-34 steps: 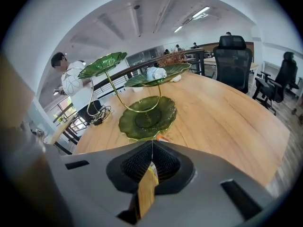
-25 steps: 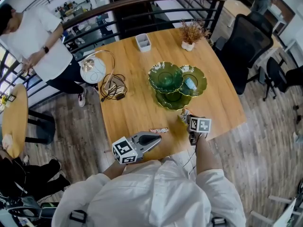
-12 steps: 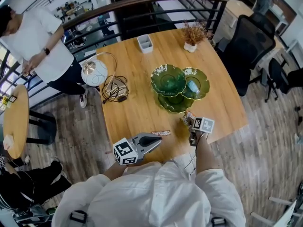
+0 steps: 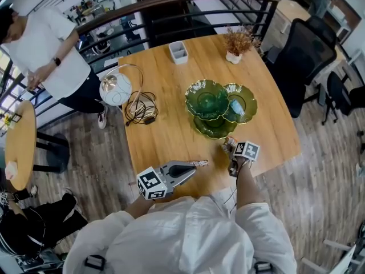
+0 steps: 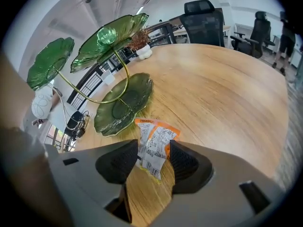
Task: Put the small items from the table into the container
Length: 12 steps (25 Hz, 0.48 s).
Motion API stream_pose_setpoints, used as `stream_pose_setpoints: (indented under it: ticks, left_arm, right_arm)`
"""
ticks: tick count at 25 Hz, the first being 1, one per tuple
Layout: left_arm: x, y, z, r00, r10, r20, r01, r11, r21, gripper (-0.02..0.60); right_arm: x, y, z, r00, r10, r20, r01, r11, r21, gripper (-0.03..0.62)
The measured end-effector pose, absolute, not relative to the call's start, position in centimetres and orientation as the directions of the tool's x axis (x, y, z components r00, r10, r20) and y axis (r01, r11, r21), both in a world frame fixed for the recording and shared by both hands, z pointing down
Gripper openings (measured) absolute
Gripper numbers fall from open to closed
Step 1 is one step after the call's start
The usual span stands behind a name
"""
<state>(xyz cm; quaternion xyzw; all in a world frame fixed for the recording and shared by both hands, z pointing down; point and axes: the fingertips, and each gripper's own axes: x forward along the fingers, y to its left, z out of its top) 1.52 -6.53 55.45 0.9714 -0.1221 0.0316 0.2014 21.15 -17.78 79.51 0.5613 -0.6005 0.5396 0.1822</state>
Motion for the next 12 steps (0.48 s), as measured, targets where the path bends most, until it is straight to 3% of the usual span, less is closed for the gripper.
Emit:
stream_pose_setpoints:
  ticks: [12]
  left_arm:
    - [1.49, -7.60, 56.16, 0.968, -0.225, 0.111, -0.250, -0.886, 0.391, 0.008]
  right_arm:
    - [20.66, -18.62, 80.35, -0.320, -0.443, 0.837, -0.852, -0.252, -0.459, 0.195]
